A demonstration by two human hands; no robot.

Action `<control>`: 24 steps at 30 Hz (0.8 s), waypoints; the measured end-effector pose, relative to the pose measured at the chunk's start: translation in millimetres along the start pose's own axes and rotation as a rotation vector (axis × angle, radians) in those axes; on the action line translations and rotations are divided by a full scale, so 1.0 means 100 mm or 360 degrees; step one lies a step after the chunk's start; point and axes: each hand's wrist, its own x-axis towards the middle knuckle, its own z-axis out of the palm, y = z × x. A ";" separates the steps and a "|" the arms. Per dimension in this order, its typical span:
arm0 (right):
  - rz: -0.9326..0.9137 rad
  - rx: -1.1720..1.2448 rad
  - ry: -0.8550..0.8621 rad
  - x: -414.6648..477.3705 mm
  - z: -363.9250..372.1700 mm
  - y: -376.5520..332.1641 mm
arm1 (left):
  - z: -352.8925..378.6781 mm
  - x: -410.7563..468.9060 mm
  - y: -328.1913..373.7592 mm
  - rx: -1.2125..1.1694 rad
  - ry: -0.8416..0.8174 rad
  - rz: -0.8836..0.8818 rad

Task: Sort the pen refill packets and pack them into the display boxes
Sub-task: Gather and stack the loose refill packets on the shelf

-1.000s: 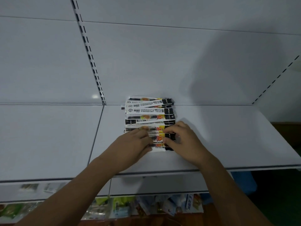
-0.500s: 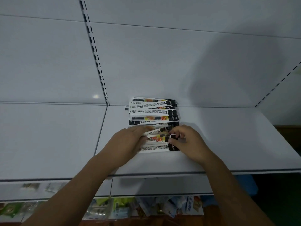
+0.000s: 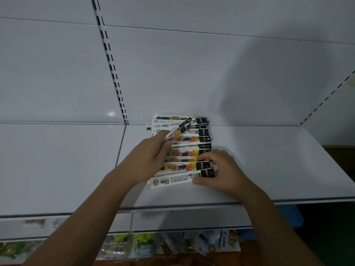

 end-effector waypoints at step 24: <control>-0.0342 0.0478 -0.0017 0.43 -0.70 -0.89 | -0.30 0.05 0.32 -0.0798 -0.0162 -0.0306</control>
